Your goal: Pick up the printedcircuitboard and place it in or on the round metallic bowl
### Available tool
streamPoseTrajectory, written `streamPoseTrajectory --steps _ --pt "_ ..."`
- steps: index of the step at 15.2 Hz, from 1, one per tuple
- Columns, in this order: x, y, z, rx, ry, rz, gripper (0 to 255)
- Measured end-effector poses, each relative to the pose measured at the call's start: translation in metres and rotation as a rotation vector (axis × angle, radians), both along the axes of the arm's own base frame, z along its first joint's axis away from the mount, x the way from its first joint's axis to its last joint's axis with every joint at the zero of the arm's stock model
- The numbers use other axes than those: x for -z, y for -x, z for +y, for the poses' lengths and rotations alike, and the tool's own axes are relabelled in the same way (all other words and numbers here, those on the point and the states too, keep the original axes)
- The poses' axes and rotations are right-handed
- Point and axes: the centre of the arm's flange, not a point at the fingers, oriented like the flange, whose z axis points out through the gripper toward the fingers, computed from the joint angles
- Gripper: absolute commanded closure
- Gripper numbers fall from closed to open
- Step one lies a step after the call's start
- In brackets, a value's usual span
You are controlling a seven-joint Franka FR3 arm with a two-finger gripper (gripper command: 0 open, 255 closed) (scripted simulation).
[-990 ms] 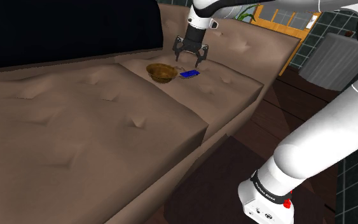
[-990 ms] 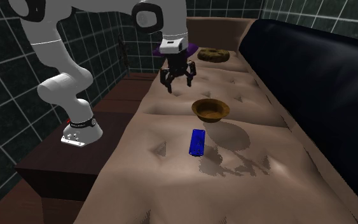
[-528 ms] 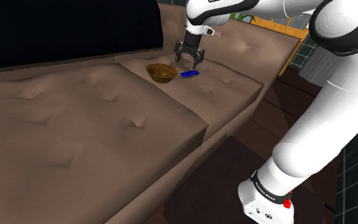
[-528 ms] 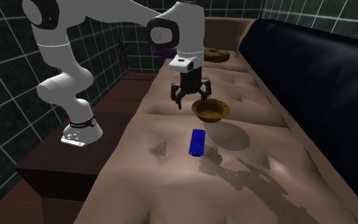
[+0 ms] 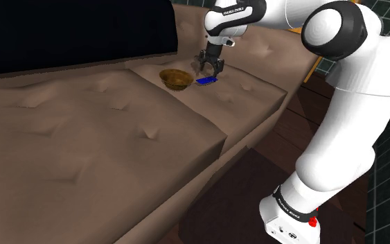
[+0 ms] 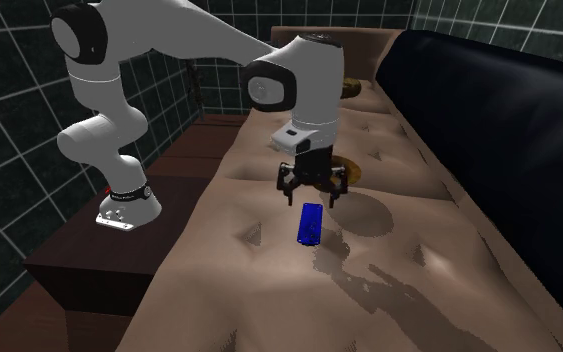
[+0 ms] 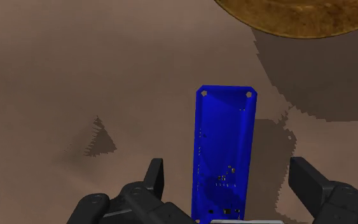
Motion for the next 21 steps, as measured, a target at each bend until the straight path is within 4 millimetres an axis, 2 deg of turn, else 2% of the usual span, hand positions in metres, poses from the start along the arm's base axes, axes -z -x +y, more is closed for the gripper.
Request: streamPoseTrajectory --steps 1,3,9,15,16,21 --pt "0.004 -0.002 -0.01 0.03 0.0 0.003 0" --pt "0.013 -0.002 -0.016 0.053 0.0 0.005 0" --pt "0.044 -0.004 -0.018 0.06 0.0 0.005 0" --pt "0.047 -0.004 -0.018 0.06 0.0 0.005 0" --pt "0.047 -0.004 -0.018 0.06 0.0 0.005 255" --pt "0.045 -0.004 -0.018 0.06 0.001 0.003 255"
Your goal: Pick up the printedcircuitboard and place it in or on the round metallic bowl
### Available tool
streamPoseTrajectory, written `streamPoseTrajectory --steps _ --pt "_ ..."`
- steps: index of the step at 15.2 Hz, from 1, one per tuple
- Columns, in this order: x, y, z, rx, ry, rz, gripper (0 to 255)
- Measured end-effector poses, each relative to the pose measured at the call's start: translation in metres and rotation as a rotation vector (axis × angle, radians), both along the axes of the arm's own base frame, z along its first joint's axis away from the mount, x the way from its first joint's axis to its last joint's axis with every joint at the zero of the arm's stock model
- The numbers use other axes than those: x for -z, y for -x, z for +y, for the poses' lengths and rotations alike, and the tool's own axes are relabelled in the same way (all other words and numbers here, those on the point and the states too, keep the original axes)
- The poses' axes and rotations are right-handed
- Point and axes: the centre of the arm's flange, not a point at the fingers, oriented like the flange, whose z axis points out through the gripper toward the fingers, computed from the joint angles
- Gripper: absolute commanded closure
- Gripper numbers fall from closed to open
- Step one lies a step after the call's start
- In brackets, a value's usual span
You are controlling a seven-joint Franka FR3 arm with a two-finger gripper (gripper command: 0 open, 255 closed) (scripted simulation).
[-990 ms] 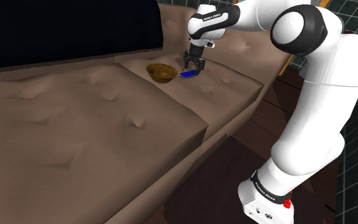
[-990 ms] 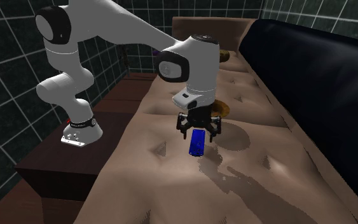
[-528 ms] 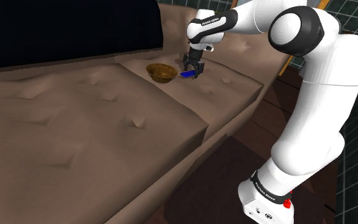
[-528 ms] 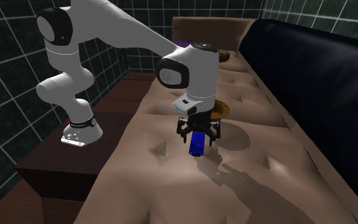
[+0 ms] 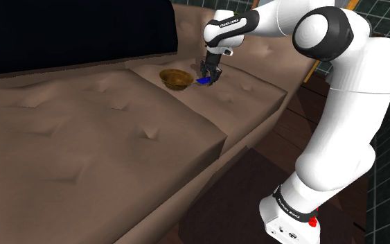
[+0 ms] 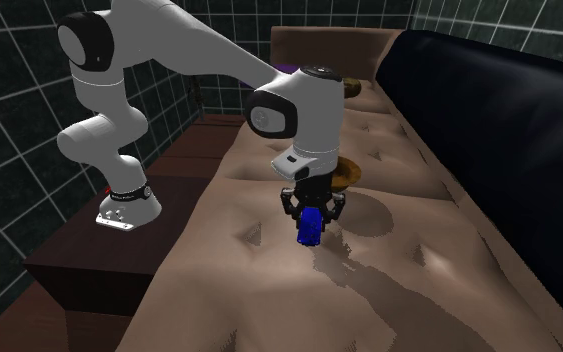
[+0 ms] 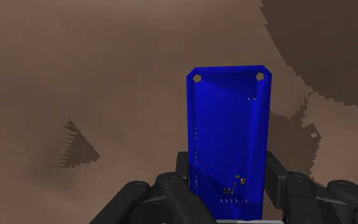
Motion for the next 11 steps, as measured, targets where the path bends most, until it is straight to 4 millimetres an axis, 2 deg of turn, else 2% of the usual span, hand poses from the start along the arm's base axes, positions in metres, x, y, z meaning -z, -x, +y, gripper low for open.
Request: streamPoseTrajectory --steps 6,11 --pt "-0.002 0.0 0.0 0.0 0.0 0.001 255" --pt "-0.025 -0.001 0.0 0.0 -0.001 0.001 255"
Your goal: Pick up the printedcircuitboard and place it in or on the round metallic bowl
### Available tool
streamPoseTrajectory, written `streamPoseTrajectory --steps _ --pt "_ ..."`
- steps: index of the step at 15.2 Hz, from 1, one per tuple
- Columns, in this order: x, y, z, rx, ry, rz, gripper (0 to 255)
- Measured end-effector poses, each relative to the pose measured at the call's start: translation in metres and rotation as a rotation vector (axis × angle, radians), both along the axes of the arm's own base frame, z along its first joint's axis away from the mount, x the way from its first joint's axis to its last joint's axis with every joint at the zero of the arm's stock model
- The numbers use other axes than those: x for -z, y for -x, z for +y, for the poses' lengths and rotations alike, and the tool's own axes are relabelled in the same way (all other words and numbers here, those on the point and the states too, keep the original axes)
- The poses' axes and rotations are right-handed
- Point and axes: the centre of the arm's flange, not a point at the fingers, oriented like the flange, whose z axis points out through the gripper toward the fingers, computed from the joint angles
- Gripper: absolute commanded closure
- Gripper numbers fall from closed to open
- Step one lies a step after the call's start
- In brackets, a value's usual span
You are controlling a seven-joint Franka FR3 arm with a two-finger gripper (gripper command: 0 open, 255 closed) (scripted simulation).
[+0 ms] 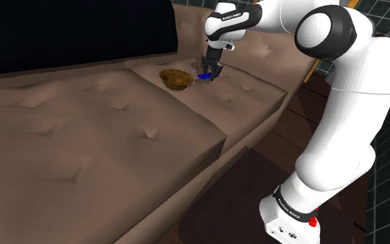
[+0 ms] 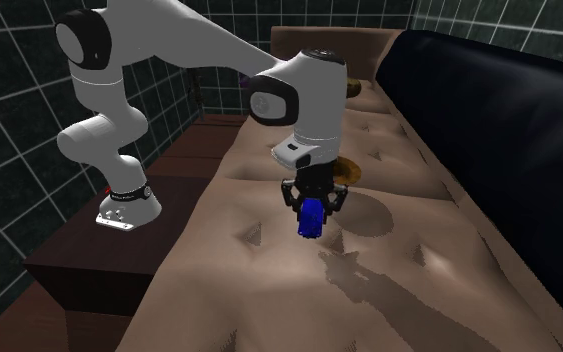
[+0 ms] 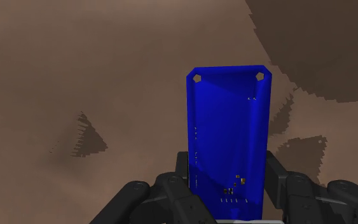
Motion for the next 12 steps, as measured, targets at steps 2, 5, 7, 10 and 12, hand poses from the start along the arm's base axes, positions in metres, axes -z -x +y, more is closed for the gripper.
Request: streamPoseTrajectory --steps 2,5,7,10,12 --pt "-0.009 0.001 0.001 0.0 0.0 0.0 255" --pt "-0.024 0.001 -0.001 0.0 0.0 0.0 255" --pt "-0.035 0.001 -0.001 0.0 0.0 0.0 255" --pt "-0.052 0.001 -0.001 0.0 0.0 0.0 255" --pt "-0.063 0.001 -0.002 0.0 0.0 0.0 255"
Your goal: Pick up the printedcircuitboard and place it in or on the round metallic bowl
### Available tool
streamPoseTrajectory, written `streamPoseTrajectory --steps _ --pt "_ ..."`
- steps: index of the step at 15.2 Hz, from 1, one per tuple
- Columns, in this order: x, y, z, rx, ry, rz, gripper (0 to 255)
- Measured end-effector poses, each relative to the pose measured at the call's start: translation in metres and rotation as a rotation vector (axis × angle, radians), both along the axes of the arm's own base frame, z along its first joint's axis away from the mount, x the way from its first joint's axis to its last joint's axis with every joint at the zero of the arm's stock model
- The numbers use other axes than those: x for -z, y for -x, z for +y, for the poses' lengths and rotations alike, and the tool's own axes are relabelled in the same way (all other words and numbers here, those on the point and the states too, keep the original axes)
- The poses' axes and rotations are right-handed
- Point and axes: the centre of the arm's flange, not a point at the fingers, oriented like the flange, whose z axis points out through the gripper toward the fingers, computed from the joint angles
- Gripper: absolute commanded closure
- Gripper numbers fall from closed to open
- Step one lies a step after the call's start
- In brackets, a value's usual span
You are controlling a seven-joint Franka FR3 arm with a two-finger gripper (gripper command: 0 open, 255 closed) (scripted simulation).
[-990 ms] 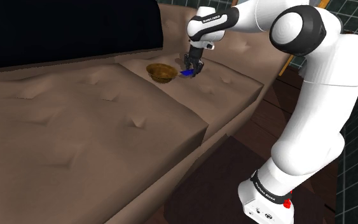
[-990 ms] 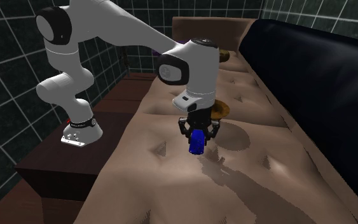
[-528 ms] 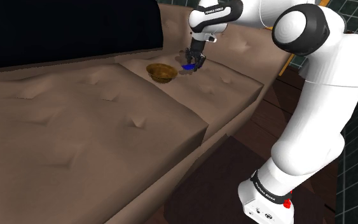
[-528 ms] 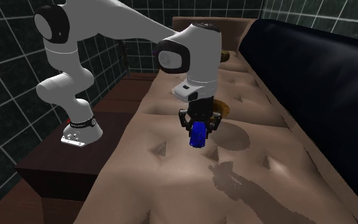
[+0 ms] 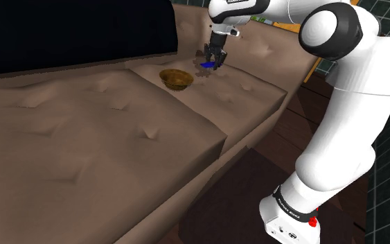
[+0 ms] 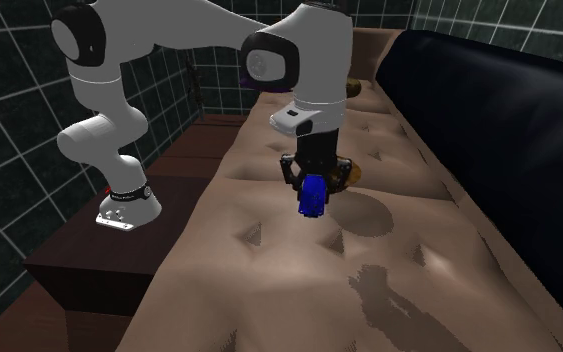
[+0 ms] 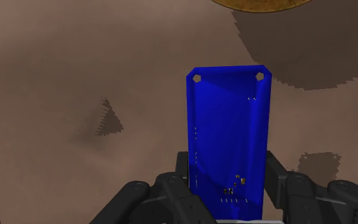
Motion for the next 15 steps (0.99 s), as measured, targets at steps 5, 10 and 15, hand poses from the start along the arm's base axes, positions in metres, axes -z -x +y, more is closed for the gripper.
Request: streamPoseTrajectory --steps 5,10,15 --pt "-0.026 0.0 0.001 0.0 0.0 0.0 255" --pt "-0.035 -0.015 0.04 -0.001 0.0 0.0 255" --pt "-0.035 -0.028 0.102 -0.001 0.0 0.001 255"
